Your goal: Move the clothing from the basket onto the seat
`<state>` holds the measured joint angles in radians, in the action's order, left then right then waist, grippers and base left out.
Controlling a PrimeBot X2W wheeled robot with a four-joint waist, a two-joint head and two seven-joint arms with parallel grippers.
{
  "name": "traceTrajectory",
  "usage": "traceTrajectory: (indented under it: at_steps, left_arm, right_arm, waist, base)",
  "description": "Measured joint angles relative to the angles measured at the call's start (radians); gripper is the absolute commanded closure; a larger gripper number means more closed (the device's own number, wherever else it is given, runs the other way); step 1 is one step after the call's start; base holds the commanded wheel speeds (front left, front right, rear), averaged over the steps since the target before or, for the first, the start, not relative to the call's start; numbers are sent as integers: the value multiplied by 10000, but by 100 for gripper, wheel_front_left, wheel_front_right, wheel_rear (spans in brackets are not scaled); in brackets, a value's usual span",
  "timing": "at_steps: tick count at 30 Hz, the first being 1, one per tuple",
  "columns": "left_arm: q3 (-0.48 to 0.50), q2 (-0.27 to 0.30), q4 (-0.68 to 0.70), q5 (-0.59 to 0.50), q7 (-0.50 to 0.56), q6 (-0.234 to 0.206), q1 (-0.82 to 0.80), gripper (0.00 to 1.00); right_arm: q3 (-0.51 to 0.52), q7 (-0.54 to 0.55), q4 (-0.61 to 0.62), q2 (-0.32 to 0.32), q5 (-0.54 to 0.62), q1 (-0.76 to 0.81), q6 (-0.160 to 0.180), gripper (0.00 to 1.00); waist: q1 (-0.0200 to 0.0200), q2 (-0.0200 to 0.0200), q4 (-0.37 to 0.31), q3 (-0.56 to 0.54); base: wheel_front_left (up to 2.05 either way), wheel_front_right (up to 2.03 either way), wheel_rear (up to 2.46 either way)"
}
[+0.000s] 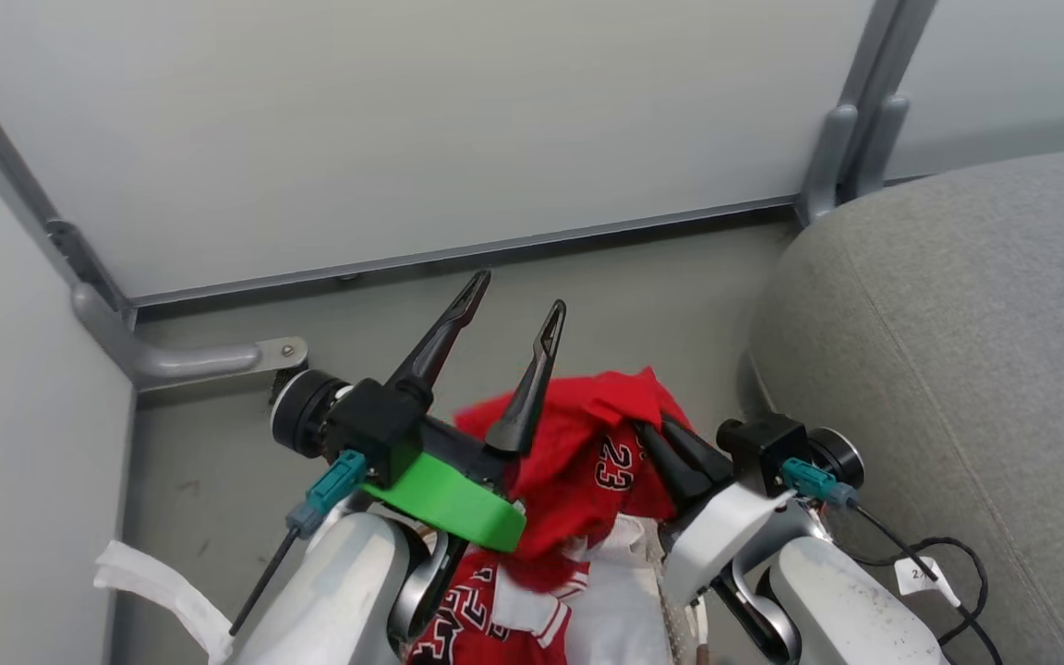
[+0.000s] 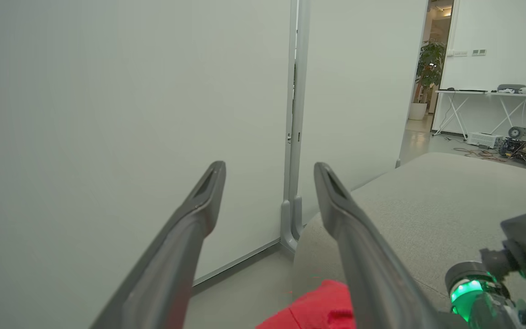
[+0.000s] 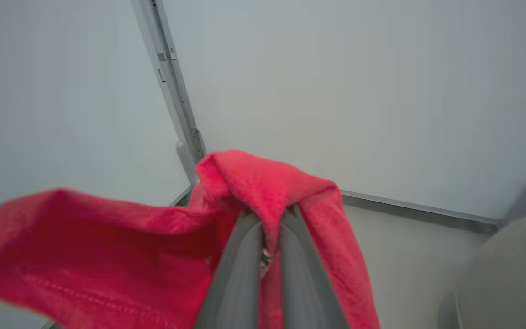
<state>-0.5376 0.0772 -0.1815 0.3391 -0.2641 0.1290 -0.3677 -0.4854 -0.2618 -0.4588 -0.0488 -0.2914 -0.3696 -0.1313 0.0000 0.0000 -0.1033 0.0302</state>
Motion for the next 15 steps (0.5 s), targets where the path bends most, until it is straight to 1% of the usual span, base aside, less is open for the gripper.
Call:
traceTrajectory:
  at_steps: [5,13,15]
  left_arm:
    - [171,104,-113,-174,0,0,175,0]
    - [182,232,-142,-293,0,0,378,0]
    - [15,251,-169,-311,0,0,384,0]
  right_arm:
    - [483,0,194,-6,31,236,0,100]
    - [1292,0,529,-15,219,601,0,100]
    - [1760,2,685,-10,307,714,0,100]
  waist:
    - [0,0,-991,140]
    - [0,0,-2677,378]
    - [0,0,-3115,452]
  base:
    - [0,0,0]
    - [0,0,0]
    - [0,0,0]
